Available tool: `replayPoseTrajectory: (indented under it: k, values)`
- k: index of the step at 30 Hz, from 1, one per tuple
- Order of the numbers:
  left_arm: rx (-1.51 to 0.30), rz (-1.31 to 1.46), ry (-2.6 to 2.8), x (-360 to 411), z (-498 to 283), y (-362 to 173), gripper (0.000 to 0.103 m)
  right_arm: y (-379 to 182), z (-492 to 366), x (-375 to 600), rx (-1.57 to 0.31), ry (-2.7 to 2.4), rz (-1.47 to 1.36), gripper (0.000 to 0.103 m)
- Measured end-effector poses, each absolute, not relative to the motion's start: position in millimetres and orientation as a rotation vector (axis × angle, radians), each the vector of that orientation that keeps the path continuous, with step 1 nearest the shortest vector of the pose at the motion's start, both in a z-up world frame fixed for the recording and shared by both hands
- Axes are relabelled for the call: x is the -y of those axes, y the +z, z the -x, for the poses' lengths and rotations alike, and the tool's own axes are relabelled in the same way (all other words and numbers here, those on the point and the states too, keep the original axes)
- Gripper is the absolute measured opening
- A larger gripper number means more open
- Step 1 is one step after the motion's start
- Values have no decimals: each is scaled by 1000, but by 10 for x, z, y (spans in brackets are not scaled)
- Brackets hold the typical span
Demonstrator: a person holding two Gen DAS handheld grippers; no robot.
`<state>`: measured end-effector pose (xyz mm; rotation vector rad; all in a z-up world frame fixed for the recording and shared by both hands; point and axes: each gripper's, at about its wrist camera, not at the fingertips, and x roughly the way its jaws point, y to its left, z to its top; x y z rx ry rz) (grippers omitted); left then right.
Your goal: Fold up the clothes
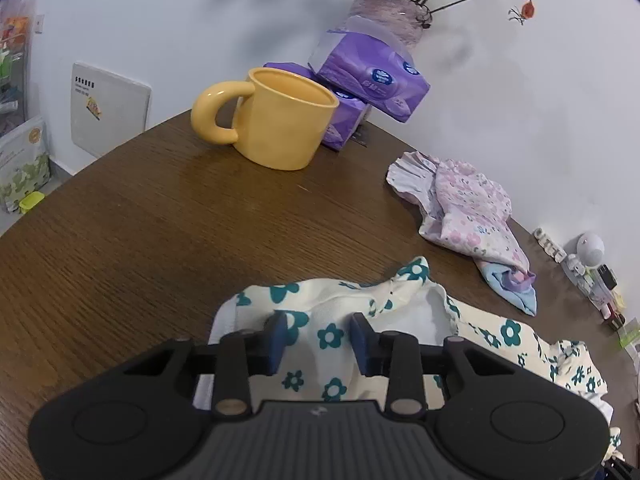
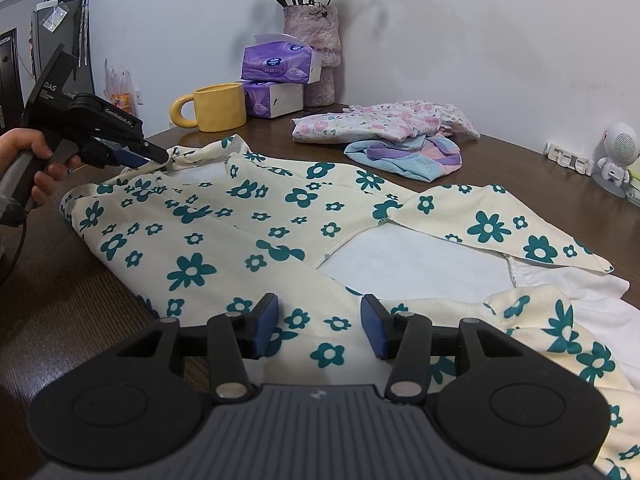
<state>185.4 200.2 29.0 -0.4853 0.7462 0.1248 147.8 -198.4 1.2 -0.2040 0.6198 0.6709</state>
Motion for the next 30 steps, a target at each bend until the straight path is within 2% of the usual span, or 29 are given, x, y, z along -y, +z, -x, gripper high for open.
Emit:
replayPoseTrajectory:
  k: [2,4,14,21,23,25,27,30]
  values:
    - [-750,474,121,-1994,-1871,284,13,13,-1473,1984,-620,671,204,47]
    - [-747,465,123,-1986,-1870,288,5,12,-1474,1985,-619,671,204,47]
    - [-694,402,136,-1925,-1798,429,5,10,-1475,1982,-619,671,204,47]
    - [-697,544,125,-2109,-1796,351,6,12,-1473,1988,-620,672,203,47]
    - [-689,596,108,-2165,-1784,339,14,12,-1475,1988,-620,673,202,47]
    - [-689,598,98,-2168,-1788,342,14,13,-1477,1989,-620,673,202,47]
    - [-694,571,96,-2138,-1802,350,13,13,-1476,1989,-621,673,202,47]
    - [-692,522,118,-2092,-1816,363,3,11,-1473,1989,-620,673,202,47]
